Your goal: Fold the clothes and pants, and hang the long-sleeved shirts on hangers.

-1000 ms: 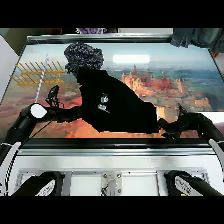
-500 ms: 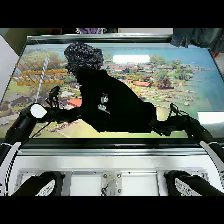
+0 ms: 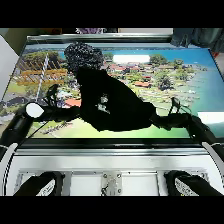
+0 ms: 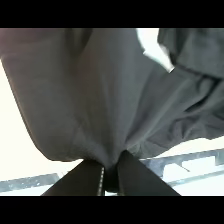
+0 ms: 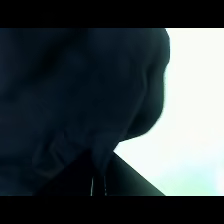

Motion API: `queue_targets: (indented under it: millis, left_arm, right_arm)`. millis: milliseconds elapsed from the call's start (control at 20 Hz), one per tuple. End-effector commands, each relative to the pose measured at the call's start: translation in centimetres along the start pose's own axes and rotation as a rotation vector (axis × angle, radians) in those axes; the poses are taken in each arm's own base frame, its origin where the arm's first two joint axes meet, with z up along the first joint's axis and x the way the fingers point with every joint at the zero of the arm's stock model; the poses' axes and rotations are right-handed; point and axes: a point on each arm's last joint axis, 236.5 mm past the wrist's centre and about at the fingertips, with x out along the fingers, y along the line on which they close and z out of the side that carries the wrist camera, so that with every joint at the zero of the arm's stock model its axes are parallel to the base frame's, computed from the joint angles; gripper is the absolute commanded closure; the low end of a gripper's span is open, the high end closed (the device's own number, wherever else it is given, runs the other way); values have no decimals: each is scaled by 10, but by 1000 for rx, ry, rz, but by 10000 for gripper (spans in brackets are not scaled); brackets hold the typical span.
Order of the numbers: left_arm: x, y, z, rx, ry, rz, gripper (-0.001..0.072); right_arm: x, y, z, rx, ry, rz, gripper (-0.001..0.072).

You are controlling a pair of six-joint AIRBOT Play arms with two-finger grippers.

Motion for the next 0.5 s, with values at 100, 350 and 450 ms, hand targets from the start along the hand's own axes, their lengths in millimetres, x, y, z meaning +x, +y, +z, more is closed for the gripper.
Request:
queue_targets:
  millis: [100, 350, 450]
  left_arm:
    - [-184, -111, 54, 221, -350, -185, 681]
    - [-427, -232, 10, 523, -927, -428, 682]
    - [-491, -251, -17, 582, -1100, -489, 682]
  right_arm:
    - [-237, 120, 122, -293, -585, 212, 686]
    - [-526, 197, 74, -476, -1175, 449, 685]
    - [-579, 194, 46, -499, -1301, 464, 686]
